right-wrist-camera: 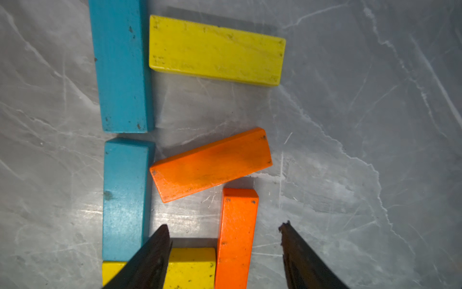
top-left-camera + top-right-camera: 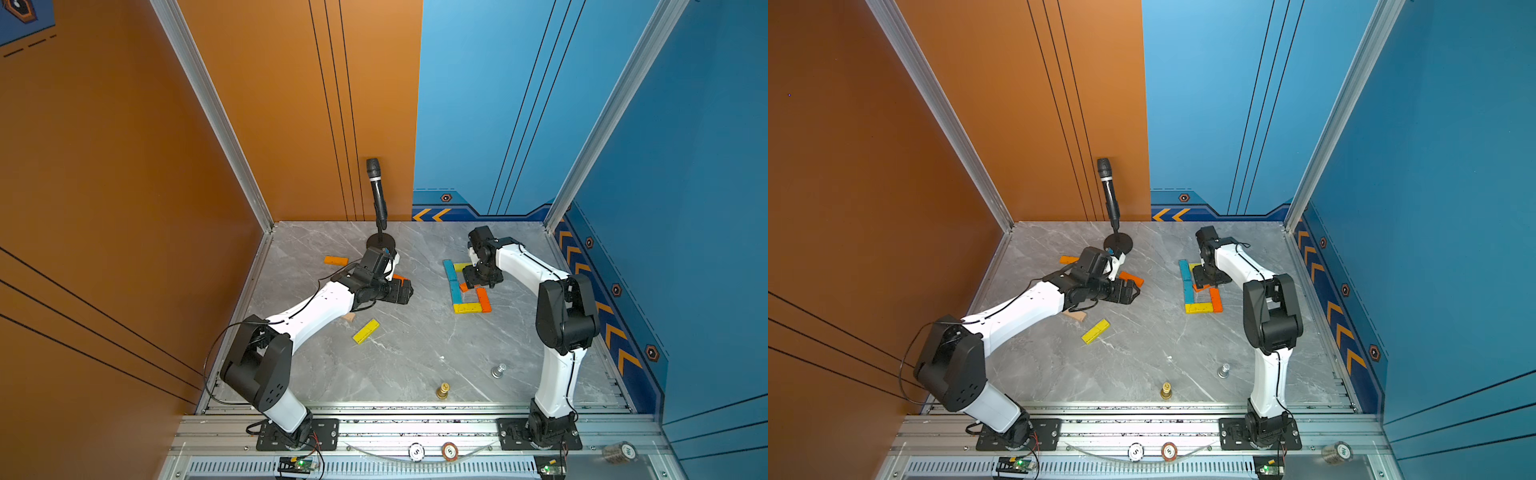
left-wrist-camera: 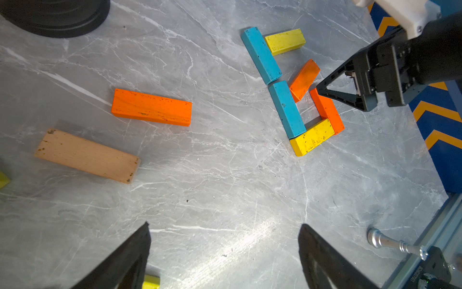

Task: Assemble the number 6 with building blocks
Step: Adjust the building block at the center of the board.

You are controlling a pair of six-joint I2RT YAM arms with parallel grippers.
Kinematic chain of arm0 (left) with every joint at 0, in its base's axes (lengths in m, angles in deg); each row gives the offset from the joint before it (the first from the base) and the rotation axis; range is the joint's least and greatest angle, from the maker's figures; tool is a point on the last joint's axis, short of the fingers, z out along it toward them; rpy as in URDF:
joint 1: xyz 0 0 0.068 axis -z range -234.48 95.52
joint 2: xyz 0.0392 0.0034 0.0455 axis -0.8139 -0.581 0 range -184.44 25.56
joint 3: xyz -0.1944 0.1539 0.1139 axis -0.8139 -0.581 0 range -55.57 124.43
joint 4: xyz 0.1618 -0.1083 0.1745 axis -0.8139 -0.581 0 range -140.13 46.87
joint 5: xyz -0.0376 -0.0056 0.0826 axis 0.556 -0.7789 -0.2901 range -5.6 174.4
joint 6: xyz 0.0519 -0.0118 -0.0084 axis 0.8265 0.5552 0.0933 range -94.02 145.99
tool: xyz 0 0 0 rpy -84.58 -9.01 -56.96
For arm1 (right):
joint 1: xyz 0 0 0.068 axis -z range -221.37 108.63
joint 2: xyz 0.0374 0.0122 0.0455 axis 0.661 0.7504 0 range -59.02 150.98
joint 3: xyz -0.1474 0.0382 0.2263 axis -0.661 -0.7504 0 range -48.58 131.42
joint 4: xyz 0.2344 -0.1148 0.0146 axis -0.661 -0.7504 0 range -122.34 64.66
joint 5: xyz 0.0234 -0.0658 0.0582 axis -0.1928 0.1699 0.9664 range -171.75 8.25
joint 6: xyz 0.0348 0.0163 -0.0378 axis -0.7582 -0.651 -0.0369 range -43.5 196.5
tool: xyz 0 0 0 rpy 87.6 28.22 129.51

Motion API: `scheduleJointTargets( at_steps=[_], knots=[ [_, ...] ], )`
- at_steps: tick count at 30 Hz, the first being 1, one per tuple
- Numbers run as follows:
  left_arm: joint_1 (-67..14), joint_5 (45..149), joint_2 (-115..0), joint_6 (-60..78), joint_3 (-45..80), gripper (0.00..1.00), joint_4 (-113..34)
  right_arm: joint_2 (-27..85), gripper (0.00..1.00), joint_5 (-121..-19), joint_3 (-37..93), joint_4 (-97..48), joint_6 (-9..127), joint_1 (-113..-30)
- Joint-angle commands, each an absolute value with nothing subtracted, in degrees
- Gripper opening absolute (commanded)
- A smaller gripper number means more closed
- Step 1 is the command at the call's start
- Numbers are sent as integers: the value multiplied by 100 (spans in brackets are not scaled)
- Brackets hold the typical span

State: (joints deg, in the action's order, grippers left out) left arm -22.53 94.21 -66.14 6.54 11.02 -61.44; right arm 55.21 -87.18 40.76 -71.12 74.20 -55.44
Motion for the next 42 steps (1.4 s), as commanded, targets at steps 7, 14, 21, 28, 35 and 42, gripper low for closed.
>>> scheduleJointTargets(
  at_steps=[7, 14, 21, 28, 35, 42],
  knots=[
    [-2271, 9370, -6599, 726, 1239, 93, -6331, 5679, 73, -9220, 4141, -7401, 7799, -5759],
    [-2269, 9334, -6571, 718, 1204, 93, -6322, 5804, 73, -9368, 4139, -7419, 7870, -5828],
    [-2266, 9351, -6601, 718, 1220, 93, -6326, 5937, 73, -9420, 4168, -7420, 7879, -5854],
    [-2266, 9363, -6633, 707, 1239, 93, -6324, 6242, 72, -9454, 4243, -7381, 7837, -5869],
    [-2267, 9373, -6641, 691, 1241, 93, -6322, 6356, 72, -9382, 4386, -7306, 7713, -5820],
    [-2250, 9393, -6676, 669, 1261, 93, -6300, 6385, 72, -9274, 4489, -7244, 7642, -5758]
  ],
)
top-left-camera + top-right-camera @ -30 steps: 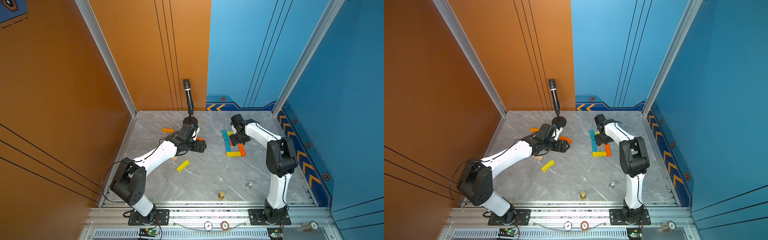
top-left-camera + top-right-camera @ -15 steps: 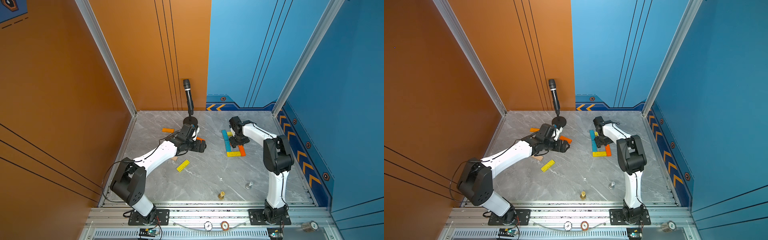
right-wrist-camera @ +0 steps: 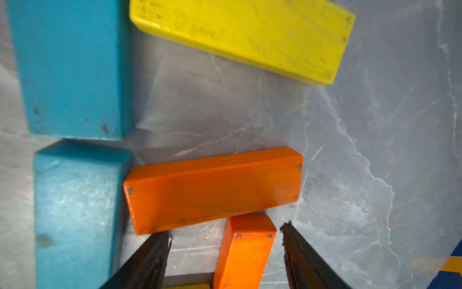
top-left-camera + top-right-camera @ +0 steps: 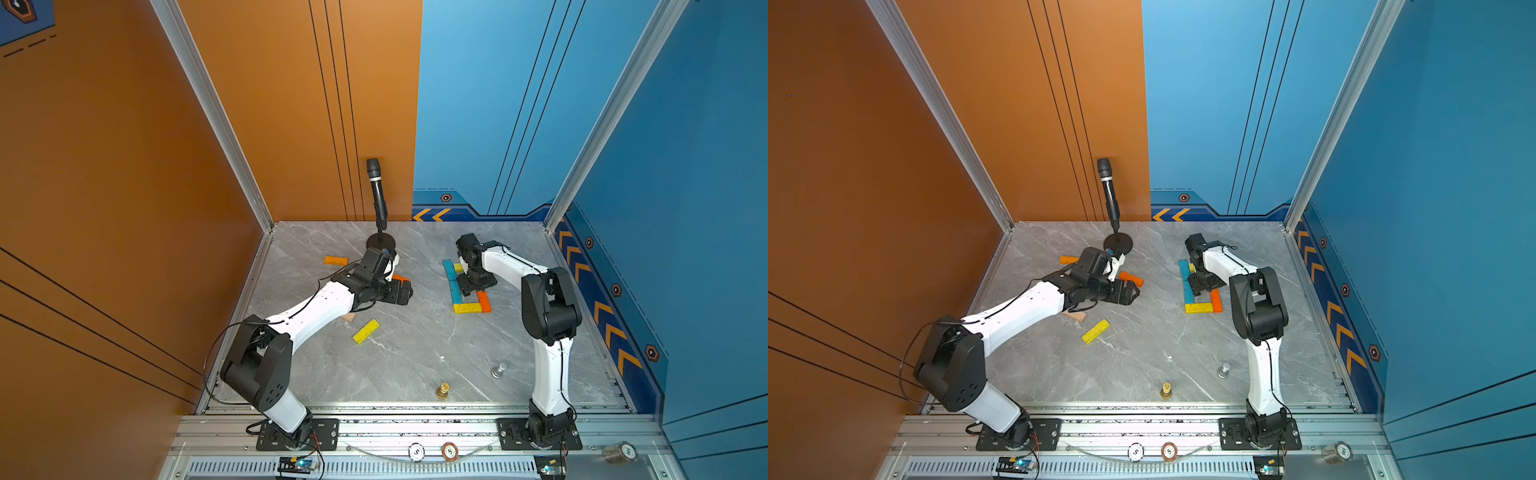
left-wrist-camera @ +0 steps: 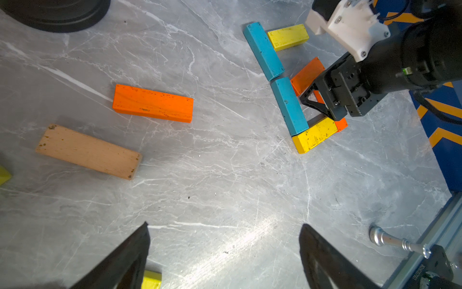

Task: Assemble the number 6 with building blocks
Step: Adjust the building block at the center of the board.

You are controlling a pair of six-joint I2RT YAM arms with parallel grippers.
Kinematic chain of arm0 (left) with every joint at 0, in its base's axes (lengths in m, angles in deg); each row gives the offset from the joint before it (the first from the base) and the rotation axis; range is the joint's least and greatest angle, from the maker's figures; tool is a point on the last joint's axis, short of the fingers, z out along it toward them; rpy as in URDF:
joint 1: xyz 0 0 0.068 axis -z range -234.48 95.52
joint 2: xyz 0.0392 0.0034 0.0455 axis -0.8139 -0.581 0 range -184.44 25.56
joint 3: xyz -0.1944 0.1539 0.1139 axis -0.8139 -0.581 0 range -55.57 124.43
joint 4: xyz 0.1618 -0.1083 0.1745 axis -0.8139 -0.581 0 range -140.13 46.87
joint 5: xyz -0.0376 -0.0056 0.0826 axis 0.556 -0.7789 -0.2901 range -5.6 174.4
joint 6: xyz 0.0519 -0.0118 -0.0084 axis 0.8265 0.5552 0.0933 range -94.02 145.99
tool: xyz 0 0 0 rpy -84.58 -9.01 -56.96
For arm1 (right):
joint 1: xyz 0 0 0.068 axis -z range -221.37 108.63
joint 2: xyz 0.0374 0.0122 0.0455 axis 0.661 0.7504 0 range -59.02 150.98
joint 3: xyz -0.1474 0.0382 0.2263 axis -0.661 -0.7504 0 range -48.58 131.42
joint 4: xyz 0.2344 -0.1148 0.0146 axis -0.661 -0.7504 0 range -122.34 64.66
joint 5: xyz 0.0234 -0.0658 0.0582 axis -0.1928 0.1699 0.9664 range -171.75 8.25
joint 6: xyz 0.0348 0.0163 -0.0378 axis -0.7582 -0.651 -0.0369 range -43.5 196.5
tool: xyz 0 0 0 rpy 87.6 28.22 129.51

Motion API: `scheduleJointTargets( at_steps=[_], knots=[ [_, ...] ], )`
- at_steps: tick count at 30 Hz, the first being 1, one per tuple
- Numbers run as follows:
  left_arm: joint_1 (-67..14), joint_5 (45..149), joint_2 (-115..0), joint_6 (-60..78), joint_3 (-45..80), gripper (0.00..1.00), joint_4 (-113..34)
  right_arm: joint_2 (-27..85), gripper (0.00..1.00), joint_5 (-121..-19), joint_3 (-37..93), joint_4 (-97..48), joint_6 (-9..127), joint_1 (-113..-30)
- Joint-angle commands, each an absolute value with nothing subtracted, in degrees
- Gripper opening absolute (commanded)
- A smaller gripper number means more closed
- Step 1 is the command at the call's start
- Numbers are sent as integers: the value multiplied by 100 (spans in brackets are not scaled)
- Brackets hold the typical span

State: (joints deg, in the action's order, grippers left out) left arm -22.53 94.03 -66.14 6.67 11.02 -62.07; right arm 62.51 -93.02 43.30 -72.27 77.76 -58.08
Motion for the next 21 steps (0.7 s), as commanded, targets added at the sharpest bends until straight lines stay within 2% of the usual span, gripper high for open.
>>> scheduleJointTargets(
  at_steps=[1, 21],
  knots=[
    [-2251, 9393, -6689, 665, 1263, 93, -6300, 6385, 72, -9258, 4510, -7241, 7633, -5755],
    [-2218, 9409, -6756, 651, 1326, 93, -6303, 6258, 72, -8808, 4619, -7143, 7466, -5594]
  ],
)
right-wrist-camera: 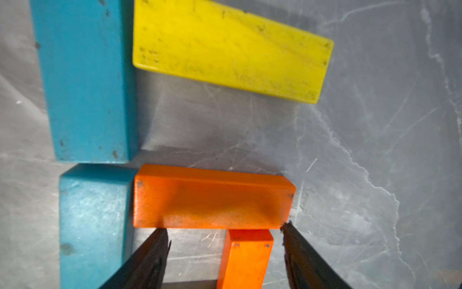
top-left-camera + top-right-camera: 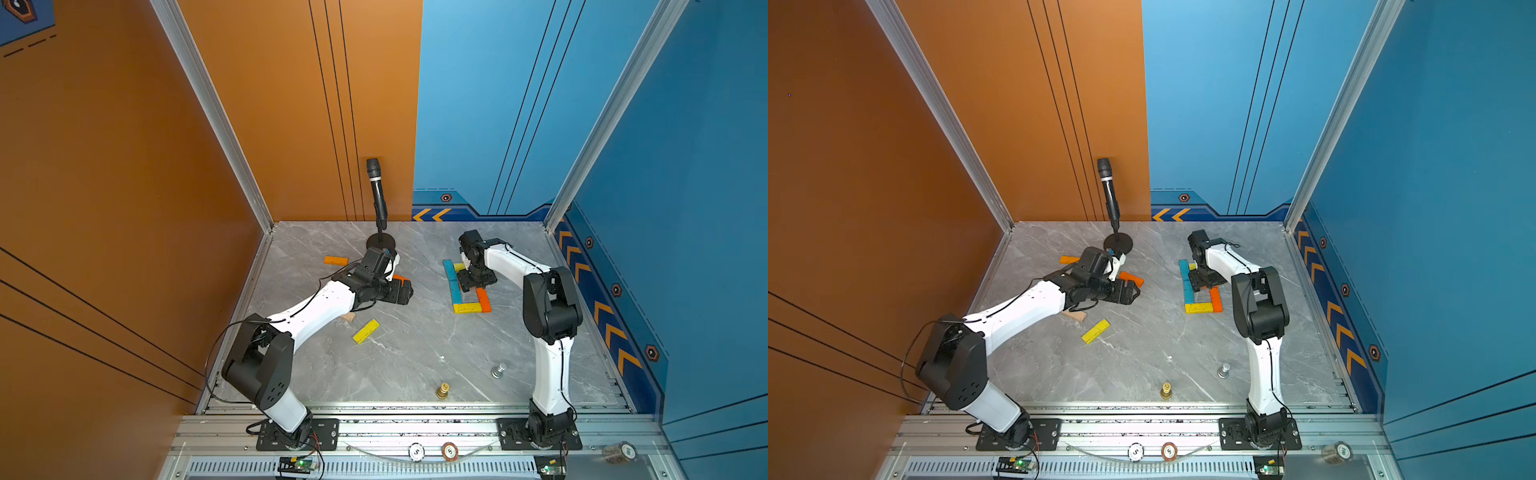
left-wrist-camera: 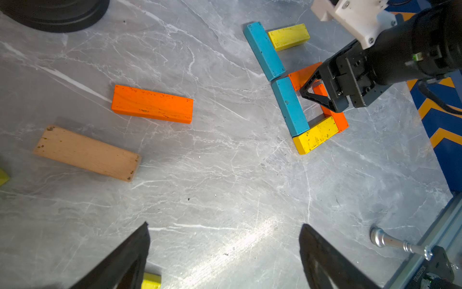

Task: Assemble the number 6 with building blocks
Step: Adjust the building block at the center of the board.

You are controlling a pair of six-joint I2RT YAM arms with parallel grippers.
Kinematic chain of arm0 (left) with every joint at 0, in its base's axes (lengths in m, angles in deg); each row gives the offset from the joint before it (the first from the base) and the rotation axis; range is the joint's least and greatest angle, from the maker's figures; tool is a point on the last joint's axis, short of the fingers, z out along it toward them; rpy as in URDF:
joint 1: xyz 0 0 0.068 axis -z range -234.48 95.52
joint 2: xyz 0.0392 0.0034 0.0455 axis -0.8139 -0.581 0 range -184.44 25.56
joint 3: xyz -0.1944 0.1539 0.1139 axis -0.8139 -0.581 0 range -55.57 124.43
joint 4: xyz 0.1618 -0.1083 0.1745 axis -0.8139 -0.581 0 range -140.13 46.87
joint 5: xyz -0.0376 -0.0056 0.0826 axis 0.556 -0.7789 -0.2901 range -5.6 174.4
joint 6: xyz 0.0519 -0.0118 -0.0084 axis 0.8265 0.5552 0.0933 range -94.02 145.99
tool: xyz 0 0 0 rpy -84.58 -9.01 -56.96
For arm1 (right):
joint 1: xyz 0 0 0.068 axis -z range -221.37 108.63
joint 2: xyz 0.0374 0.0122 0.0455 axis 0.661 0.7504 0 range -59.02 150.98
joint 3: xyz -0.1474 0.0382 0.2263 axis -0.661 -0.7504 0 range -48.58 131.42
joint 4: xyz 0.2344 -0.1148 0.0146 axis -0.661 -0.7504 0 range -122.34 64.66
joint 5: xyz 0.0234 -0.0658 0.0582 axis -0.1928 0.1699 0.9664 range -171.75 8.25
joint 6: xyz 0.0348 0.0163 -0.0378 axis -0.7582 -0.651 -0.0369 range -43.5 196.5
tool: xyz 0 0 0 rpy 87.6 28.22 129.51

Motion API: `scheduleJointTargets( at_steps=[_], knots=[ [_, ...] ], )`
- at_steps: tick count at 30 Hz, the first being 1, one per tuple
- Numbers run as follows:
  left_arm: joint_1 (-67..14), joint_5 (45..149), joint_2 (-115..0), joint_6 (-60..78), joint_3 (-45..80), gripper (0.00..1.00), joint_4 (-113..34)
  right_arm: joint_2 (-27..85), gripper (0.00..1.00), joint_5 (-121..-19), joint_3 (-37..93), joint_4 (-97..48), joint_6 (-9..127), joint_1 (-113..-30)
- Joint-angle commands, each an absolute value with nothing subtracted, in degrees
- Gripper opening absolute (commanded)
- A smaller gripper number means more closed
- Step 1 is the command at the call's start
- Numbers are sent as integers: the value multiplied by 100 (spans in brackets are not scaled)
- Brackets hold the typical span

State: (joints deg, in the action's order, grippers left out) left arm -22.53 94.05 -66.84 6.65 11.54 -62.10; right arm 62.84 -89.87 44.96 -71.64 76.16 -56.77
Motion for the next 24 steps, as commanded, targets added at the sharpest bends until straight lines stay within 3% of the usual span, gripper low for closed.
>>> scheduleJointTargets(
  at_steps=[1, 13, 24],
  knots=[
    [-2211, 9409, -6749, 665, 1325, 93, -6301, 6181, 72, -8724, 4587, -7130, 7466, -5576],
    [-2158, 9444, -6785, 678, 1340, 93, -6273, 5257, 67, -7030, 3852, -6467, 6797, -4697],
    [-2100, 9307, -6802, 656, 1384, 93, -6310, 5728, 60, -7073, 4141, -6270, 6187, -4506]
  ],
)
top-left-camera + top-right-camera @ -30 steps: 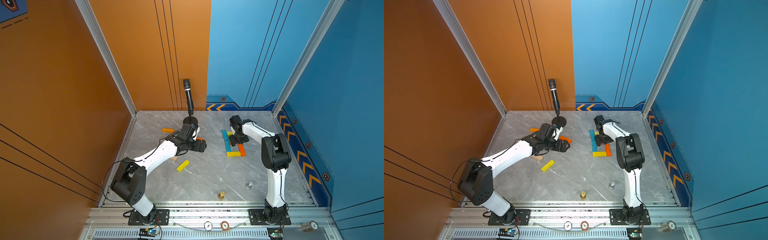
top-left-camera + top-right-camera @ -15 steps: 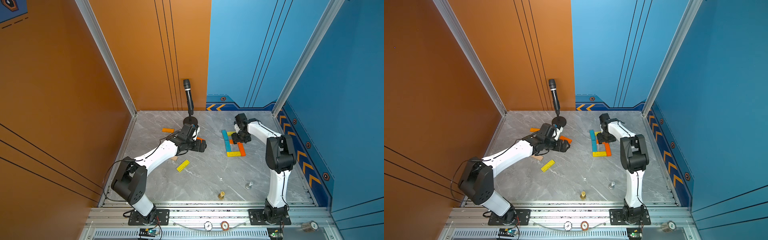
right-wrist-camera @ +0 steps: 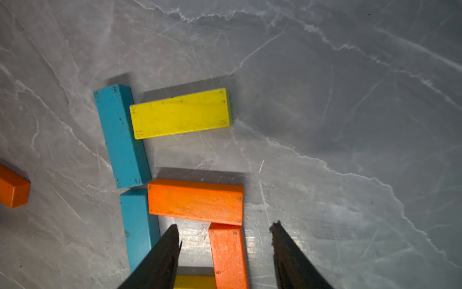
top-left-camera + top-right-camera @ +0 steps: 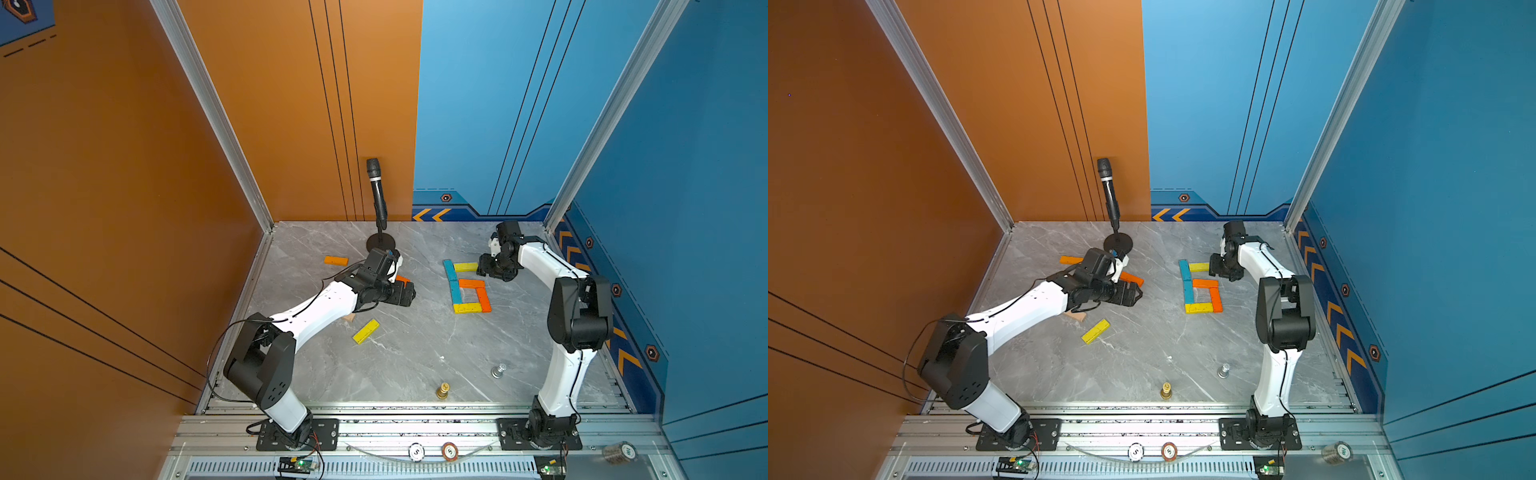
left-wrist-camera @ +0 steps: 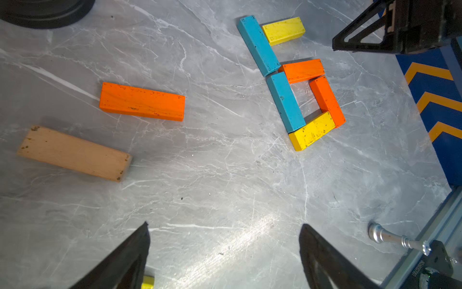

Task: Assemble the number 6 with building blocks
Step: Adjust the building block at the center of the board.

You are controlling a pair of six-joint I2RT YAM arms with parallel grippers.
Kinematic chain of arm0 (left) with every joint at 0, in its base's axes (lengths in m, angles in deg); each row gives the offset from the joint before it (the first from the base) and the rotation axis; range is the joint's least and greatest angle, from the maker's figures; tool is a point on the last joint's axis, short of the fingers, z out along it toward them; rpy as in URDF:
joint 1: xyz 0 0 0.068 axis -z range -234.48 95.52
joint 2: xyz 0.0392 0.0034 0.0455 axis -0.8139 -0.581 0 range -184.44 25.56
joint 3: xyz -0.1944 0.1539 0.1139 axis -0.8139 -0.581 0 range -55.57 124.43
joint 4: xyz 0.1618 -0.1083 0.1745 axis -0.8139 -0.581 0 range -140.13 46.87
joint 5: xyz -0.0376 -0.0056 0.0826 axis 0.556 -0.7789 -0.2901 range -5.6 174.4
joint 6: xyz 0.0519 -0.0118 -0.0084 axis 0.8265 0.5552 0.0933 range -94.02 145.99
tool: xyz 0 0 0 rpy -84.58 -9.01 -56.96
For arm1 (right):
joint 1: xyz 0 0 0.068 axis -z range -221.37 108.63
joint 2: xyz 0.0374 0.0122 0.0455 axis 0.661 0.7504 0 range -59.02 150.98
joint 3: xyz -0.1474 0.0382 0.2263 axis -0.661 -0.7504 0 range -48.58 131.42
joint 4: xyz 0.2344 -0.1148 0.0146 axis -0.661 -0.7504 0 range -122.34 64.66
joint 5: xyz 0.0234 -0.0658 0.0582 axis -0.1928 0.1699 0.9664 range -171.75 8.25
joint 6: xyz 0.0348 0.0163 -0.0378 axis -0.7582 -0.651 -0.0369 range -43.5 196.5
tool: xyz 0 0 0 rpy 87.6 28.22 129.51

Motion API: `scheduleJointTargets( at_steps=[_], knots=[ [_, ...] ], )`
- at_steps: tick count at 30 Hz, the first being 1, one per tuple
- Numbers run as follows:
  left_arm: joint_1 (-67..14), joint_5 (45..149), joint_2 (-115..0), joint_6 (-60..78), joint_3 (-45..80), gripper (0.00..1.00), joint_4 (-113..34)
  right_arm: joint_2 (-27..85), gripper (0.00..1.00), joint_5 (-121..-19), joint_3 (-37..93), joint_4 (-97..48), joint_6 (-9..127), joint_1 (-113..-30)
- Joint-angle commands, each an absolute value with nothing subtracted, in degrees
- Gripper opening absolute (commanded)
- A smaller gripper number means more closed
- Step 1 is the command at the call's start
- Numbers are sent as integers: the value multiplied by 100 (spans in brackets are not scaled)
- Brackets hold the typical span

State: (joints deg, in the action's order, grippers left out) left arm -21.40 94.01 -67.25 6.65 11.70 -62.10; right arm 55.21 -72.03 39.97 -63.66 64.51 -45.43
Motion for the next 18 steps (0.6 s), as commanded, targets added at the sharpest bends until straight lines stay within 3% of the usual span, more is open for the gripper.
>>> scheduleJointTargets(
  at_steps=[1, 18],
  knots=[
    [-2107, 9277, -6808, 656, 1394, 93, -6332, 5762, 60, -7034, 4189, -6252, 6203, -4514],
    [-2424, 8851, -6503, 569, 1339, 93, -6698, 6934, 61, -8250, 6202, -6890, 6660, -5782]
  ],
)
